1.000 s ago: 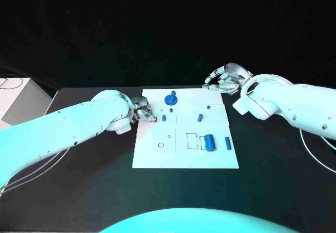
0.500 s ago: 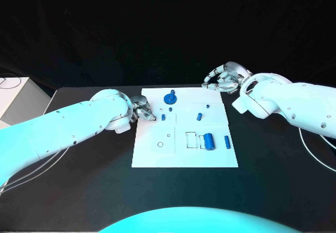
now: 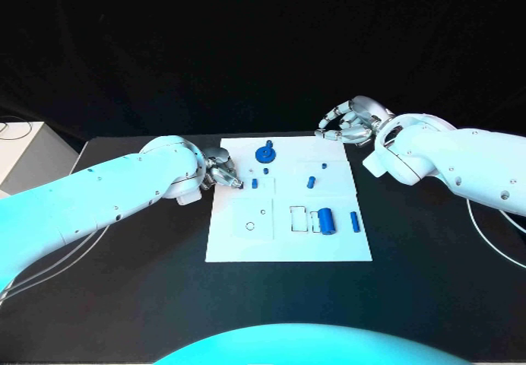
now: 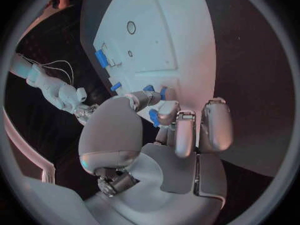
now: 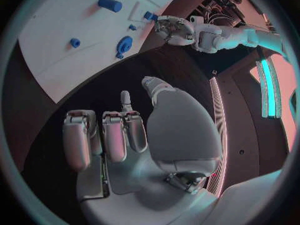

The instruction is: Assemble the parts on the task board

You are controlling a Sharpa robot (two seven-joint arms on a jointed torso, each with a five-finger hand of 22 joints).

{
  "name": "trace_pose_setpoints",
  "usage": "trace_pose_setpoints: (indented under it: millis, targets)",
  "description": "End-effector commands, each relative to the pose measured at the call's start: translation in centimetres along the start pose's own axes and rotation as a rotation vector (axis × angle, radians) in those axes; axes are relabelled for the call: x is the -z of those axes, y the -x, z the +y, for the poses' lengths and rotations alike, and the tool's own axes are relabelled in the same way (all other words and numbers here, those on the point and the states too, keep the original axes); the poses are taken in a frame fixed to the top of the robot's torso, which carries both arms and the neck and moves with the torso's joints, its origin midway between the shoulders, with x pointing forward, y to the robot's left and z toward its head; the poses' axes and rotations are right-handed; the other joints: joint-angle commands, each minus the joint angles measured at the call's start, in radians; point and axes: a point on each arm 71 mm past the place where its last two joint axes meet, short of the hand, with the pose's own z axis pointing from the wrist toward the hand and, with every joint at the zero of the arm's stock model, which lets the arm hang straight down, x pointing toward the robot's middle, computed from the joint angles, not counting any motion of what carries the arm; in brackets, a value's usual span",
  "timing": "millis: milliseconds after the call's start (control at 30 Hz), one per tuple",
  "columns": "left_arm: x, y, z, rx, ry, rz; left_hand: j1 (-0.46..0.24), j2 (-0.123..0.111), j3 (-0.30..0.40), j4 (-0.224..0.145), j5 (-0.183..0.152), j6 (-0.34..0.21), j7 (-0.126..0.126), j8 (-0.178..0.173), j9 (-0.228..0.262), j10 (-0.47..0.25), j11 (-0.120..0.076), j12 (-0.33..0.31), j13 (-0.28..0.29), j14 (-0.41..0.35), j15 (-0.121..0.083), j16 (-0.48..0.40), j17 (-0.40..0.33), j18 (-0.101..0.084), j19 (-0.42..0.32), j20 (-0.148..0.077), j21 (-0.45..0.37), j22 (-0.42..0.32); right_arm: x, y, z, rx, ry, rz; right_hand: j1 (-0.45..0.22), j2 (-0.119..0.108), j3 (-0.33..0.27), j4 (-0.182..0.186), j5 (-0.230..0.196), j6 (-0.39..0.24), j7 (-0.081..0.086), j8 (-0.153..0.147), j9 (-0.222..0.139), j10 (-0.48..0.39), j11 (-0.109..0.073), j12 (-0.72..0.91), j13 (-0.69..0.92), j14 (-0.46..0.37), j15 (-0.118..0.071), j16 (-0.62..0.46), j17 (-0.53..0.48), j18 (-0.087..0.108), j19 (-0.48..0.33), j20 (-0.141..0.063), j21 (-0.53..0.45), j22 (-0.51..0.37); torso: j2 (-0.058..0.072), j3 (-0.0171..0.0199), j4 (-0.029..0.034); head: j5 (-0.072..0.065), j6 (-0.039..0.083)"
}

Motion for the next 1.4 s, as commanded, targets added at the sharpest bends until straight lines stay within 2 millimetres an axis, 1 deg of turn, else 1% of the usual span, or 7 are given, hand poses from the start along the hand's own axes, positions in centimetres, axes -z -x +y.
trace_pose_setpoints:
  millis: [33, 233, 333, 533, 933, 1133, 1400]
  targets:
    - [-0.1, -0.3, 0.1, -0.022, -0.028, 0.087, 0.002, 0.015, 0.167, -0.164, -0.003, -0.002, -0.007, 0.001, 0.001, 0.001, -0.004, -0.006, -0.002, 0.099, -0.009, 0.006, 0.239, -0.011, 0.000, -0.002, -0.003, -0.001, 0.0, 0.0, 0.0, 0.002, 0.001, 0.009, -0.012, -0.001, -0.005, 0.000, 0.004, -0.005, 0.000, 0.005, 0.000, 0.041, 0.005, 0.005, 0.207, 0.090, 0.005, 0.004, 0.192, 0.001, 0.091, 0.007, 0.002, 0.227, 0.000, -0.0003, 0.0010, -0.002, -0.001]
    - [0.0, 0.4, -0.1, -0.019, -0.047, 0.119, 0.002, 0.016, 0.168, -0.164, -0.005, -0.002, -0.008, 0.000, 0.001, 0.000, -0.004, -0.007, -0.002, 0.099, -0.008, 0.006, 0.241, -0.011, -0.001, -0.002, -0.004, -0.002, 0.0, -0.1, 0.1, 0.003, 0.002, 0.009, -0.012, -0.001, -0.005, 0.000, 0.004, -0.005, 0.000, 0.005, 0.000, 0.041, 0.005, 0.005, 0.207, 0.090, 0.005, 0.004, 0.192, 0.001, 0.091, 0.007, 0.002, 0.227, -0.001, 0.0004, 0.0017, -0.001, -0.001]
    - [0.0, 0.8, -0.3, -0.021, -0.056, 0.139, 0.002, 0.016, 0.168, -0.165, -0.006, -0.002, -0.008, -0.002, 0.001, -0.001, -0.004, -0.007, -0.003, 0.100, -0.008, 0.008, 0.244, -0.011, -0.001, -0.002, -0.004, -0.002, -0.1, -0.1, 0.1, 0.003, 0.003, 0.009, -0.012, -0.001, -0.005, 0.000, 0.004, -0.005, 0.000, 0.005, 0.000, 0.041, 0.005, 0.005, 0.207, 0.090, 0.005, 0.004, 0.192, 0.001, 0.091, 0.007, 0.002, 0.227, -0.001, -0.0004, 0.0014, -0.001, -0.002]
    - [-0.1, 1.5, -0.6, -0.024, -0.068, 0.162, 0.002, 0.016, 0.169, -0.165, -0.007, -0.001, -0.008, -0.003, 0.000, -0.002, -0.005, -0.008, -0.004, 0.100, -0.008, 0.009, 0.245, -0.011, -0.002, -0.002, -0.005, -0.003, -0.1, -0.1, 0.1, 0.003, 0.004, 0.010, -0.012, -0.001, -0.005, 0.000, 0.004, -0.005, 0.000, 0.005, 0.000, 0.041, 0.005, 0.005, 0.207, 0.090, 0.005, 0.004, 0.192, 0.001, 0.091, 0.007, 0.002, 0.227, 0.000, -0.0002, 0.0002, 0.000, -0.002]
    - [-0.3, 2.3, -1.0, -0.009, -0.078, 0.190, 0.002, 0.017, 0.169, -0.166, -0.008, -0.001, -0.009, -0.005, 0.000, -0.004, -0.005, -0.010, -0.007, 0.101, -0.008, 0.009, 0.246, -0.011, -0.003, -0.002, -0.006, -0.004, -0.1, -0.1, 0.1, 0.003, 0.003, 0.010, -0.012, -0.001, -0.005, 0.000, 0.004, -0.005, 0.000, 0.005, 0.000, 0.041, 0.005, 0.005, 0.207, 0.090, 0.005, 0.004, 0.192, 0.001, 0.091, 0.007, 0.002, 0.227, -0.001, -0.0006, 0.0025, -0.004, -0.001]
    - [-0.4, 2.6, -1.1, 0.004, -0.037, 0.168, 0.002, 0.013, 0.169, -0.170, -0.006, 0.004, -0.009, -0.009, 0.000, 0.000, -0.006, -0.006, 0.000, 0.101, -0.009, 0.009, 0.247, -0.011, -0.002, -0.002, -0.004, -0.001, -0.1, -0.2, 0.1, 0.003, 0.004, 0.010, -0.012, -0.001, -0.005, 0.000, 0.004, -0.005, 0.000, 0.005, 0.000, 0.041, 0.005, 0.005, 0.207, 0.090, 0.005, 0.004, 0.192, 0.001, 0.091, 0.007, 0.002, 0.227, -0.001, -0.0006, 0.0016, -0.003, -0.002]
    - [-0.6, 2.9, -0.6, 0.014, 0.034, 0.139, -0.001, 0.009, 0.169, -0.175, 0.005, 0.015, -0.009, -0.015, -0.001, 0.004, -0.006, -0.003, 0.006, 0.100, -0.010, 0.008, 0.245, -0.011, -0.002, -0.003, -0.003, 0.000, -0.1, -0.2, 0.1, 0.002, 0.004, 0.010, -0.012, -0.001, -0.005, 0.000, 0.004, -0.005, 0.000, 0.005, 0.000, 0.041, 0.005, 0.005, 0.207, 0.090, 0.005, 0.004, 0.192, 0.001, 0.091, 0.007, 0.002, 0.227, -0.001, -0.0016, 0.0049, -0.001, -0.005]
